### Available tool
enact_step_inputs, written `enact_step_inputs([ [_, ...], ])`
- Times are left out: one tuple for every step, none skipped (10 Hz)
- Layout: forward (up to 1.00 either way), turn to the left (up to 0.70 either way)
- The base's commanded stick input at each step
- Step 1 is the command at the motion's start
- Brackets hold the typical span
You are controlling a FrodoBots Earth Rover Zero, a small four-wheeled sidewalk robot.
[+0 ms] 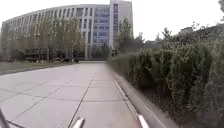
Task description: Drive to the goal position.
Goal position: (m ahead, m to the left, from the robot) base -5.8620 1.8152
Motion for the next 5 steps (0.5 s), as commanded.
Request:
enact_step_inputs([
  [0.04, 0.00],
  [0.04, 0.00],
  [0.03, 0.00],
  [0.00, 0.00],
  [0.03, 0.00],
])
